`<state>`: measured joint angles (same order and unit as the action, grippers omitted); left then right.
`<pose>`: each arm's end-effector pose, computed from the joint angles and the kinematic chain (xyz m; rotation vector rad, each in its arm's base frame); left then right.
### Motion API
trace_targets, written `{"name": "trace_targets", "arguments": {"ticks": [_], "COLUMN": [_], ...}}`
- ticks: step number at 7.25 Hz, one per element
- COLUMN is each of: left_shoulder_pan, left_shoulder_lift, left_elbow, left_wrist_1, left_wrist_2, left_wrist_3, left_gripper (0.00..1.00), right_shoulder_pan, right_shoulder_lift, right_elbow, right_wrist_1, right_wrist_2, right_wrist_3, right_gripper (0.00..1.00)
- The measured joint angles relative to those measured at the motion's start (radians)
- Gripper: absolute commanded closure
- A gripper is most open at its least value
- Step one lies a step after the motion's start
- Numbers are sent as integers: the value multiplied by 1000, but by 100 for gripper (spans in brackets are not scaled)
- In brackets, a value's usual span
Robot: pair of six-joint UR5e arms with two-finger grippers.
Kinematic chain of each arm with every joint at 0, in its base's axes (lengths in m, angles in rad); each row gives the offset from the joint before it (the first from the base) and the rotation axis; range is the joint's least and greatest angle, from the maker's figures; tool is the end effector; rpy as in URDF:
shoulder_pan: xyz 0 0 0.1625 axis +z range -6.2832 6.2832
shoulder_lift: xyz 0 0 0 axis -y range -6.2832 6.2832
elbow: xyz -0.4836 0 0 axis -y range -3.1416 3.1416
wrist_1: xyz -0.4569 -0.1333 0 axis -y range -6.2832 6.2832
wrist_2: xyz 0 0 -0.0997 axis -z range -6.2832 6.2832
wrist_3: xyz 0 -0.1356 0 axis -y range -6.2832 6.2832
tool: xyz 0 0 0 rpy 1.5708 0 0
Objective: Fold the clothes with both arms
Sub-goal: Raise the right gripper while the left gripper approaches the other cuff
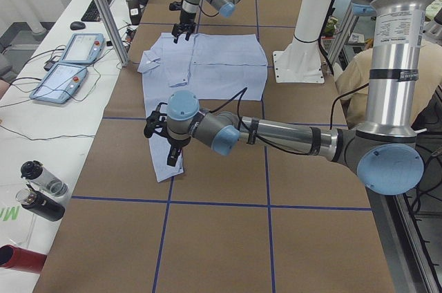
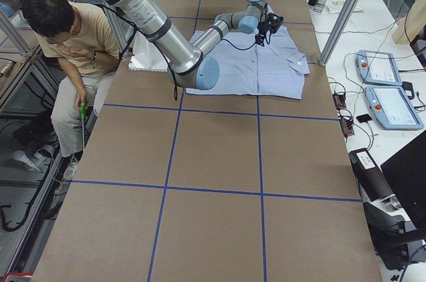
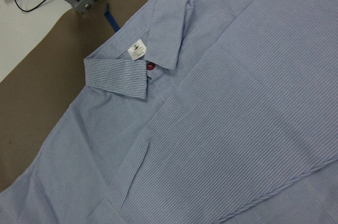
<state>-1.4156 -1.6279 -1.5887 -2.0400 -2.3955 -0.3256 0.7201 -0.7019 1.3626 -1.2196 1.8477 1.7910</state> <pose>0.0619 -0.6140 0.6382 0.3060 0.9008 0.0670 -0.6082 -0.6616 0.1790 0.0038 -1.0606 0.7133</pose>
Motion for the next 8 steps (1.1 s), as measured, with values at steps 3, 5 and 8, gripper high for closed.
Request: {"name": "trace_targets", "arguments": {"ticks": [3,5,8], "left_shoulder_pan": [125,175,196], "left_shoulder_lift": [-148,-170,-164], "left_elbow": [265,391,461], "left_wrist_1": [-180,-338,-424], "left_wrist_2": [20,68,86], "left_wrist_3": [-255,-330,-416], "left_gripper": [15,32,33], "right_shoulder_pan": [67,78,76], "right_shoulder_lift": [-207,-237,-241], "right_elbow": [213,239,236], "right_wrist_1": [-23,-35,-37], "right_wrist_2": [84,90,81], "right_wrist_3": [-29,-38,-51], "right_gripper": [1,1,1]}}
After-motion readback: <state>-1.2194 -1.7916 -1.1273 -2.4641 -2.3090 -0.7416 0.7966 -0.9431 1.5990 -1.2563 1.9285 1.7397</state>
